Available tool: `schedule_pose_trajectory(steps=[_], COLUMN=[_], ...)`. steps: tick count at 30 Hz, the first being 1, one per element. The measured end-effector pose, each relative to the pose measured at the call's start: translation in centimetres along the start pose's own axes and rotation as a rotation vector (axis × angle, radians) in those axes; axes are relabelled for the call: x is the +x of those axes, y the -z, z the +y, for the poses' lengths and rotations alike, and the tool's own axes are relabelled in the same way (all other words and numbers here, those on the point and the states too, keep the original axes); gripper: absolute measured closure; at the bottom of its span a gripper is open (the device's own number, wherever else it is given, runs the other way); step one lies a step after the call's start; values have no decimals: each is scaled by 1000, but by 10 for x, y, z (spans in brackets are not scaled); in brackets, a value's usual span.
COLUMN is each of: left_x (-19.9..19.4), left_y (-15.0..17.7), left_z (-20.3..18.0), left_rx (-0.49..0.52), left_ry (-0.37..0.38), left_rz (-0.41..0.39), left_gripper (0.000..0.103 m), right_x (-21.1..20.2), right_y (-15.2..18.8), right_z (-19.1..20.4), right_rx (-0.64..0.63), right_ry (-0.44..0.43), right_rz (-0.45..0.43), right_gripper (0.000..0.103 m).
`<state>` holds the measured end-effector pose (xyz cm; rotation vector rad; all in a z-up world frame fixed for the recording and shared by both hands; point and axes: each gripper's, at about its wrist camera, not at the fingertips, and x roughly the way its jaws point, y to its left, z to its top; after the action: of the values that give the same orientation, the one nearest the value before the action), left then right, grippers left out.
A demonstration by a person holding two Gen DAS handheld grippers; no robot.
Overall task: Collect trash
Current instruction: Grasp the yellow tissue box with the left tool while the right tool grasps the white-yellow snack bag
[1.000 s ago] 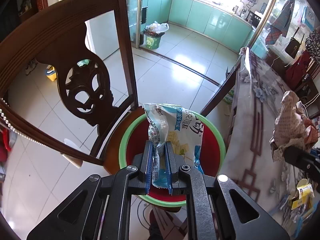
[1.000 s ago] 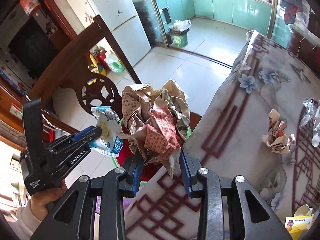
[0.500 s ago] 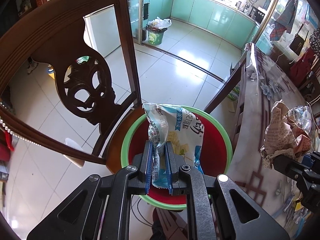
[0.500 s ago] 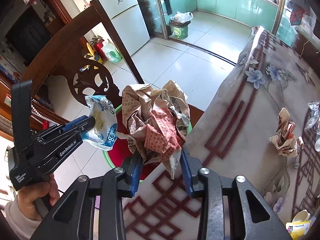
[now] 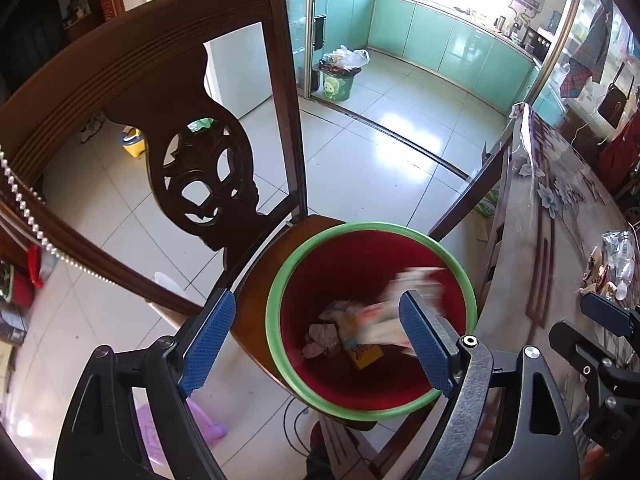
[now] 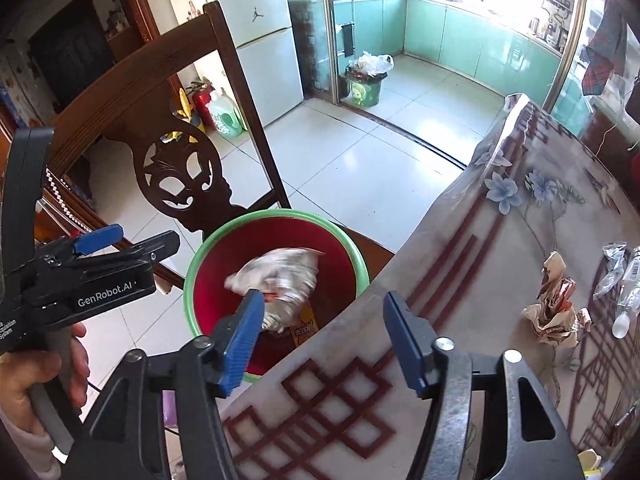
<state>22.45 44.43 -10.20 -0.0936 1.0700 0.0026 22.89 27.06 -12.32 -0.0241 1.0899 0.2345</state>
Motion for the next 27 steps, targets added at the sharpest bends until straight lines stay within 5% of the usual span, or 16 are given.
schedule_pose_trajectory(steps=[8, 15, 27], left_x=[-44, -113, -167], left_y=[21, 54, 107], left_z=[-7, -40, -180], left_rx=[-21, 11, 212], left_ry=[-9, 8, 221], left_rz=[-41, -139, -194], left_gripper=[19, 19, 18], right_x=[-43, -118, -230], right_y=[23, 80, 219], right_z=[-14, -61, -234], right_rx=[22, 69, 381], right_ry=[-37, -29, 197], right_rz=[-55, -128, -129], right_gripper=[41, 41, 41])
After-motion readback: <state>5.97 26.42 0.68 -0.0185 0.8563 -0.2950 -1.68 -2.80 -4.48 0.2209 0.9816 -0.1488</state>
